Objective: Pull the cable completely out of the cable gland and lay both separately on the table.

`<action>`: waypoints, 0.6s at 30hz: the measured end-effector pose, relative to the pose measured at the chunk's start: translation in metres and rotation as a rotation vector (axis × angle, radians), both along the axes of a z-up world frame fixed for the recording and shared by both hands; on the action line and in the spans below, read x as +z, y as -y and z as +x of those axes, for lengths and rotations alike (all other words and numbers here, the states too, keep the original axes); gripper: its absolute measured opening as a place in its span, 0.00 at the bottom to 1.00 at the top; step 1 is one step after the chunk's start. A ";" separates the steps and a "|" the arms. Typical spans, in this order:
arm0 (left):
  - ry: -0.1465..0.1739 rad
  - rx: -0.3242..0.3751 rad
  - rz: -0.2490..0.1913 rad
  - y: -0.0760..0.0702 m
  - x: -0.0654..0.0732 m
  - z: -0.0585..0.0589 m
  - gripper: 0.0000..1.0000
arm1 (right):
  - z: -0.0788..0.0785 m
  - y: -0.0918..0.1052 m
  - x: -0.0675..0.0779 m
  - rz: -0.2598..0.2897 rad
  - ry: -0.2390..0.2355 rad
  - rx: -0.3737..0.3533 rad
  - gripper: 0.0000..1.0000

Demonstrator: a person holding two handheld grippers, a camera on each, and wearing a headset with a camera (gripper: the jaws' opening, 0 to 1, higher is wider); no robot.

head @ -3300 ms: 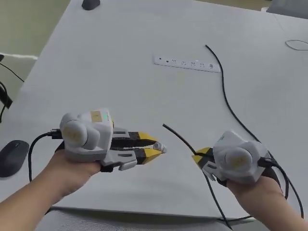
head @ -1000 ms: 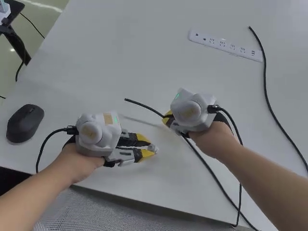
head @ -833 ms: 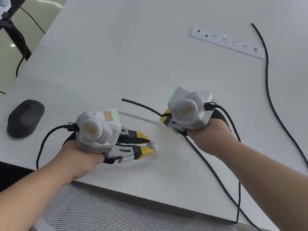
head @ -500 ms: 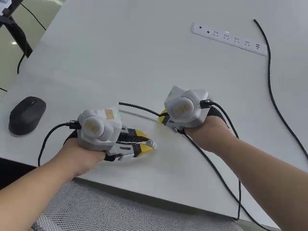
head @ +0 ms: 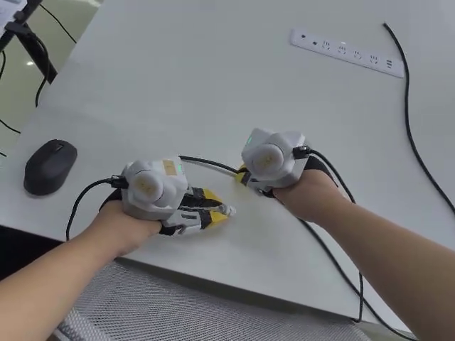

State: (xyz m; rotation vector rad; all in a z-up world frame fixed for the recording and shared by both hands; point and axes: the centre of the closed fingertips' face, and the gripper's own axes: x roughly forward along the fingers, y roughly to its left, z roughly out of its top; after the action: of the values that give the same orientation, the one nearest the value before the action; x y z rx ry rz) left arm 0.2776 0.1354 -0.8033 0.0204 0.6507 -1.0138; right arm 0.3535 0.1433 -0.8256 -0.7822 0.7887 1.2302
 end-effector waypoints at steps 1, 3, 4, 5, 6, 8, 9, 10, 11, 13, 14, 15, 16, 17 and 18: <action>0.003 0.000 0.000 0.000 0.000 0.000 0.16 | 0.000 0.000 0.000 0.000 -0.002 -0.002 0.00; -0.001 0.002 -0.001 -0.001 0.000 -0.001 0.16 | 0.000 0.000 0.000 -0.002 -0.004 -0.003 0.00; -0.002 0.002 0.003 -0.002 -0.001 -0.001 0.16 | 0.000 -0.001 0.000 -0.002 -0.005 -0.002 0.00; -0.004 0.001 0.006 -0.002 -0.001 -0.001 0.16 | 0.000 -0.001 0.000 -0.001 -0.006 -0.003 0.00; -0.007 0.003 0.006 -0.002 -0.002 0.000 0.16 | 0.000 -0.001 0.000 -0.002 -0.008 -0.005 0.00; 0.003 -0.001 0.009 -0.002 -0.001 0.000 0.16 | 0.001 0.000 0.000 -0.005 -0.007 -0.009 0.02; 0.001 -0.001 0.012 -0.002 -0.001 0.000 0.16 | 0.001 0.000 0.001 -0.006 -0.006 -0.011 0.03; 0.001 -0.003 0.018 -0.003 -0.002 -0.001 0.16 | 0.001 0.000 0.001 -0.006 -0.006 -0.013 0.03; 0.001 -0.005 0.021 -0.003 -0.002 -0.001 0.16 | 0.001 0.000 0.000 -0.005 -0.011 -0.020 0.03; 0.003 -0.006 0.029 -0.003 -0.003 -0.002 0.16 | 0.002 0.000 0.000 -0.008 -0.008 -0.022 0.04; 0.003 -0.006 0.029 -0.003 -0.003 -0.002 0.16 | 0.002 0.000 0.000 -0.009 -0.006 -0.022 0.04; 0.005 -0.011 0.038 -0.003 -0.004 -0.002 0.16 | 0.001 0.000 0.000 -0.010 -0.007 -0.024 0.04; 0.005 -0.014 0.045 -0.003 -0.005 -0.003 0.16 | 0.001 0.000 0.000 -0.010 -0.007 -0.025 0.05; 0.006 -0.014 0.045 -0.003 -0.004 -0.003 0.16 | 0.001 0.000 0.000 -0.011 -0.004 -0.026 0.05; 0.009 -0.015 0.048 -0.003 -0.004 -0.003 0.16 | 0.001 0.000 0.000 -0.011 -0.003 -0.028 0.06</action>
State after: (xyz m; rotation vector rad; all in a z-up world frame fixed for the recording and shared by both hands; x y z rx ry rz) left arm 0.2745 0.1387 -0.8077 0.0724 0.6672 -1.0120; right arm 0.3547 0.1429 -0.8256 -0.7759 0.8070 1.2027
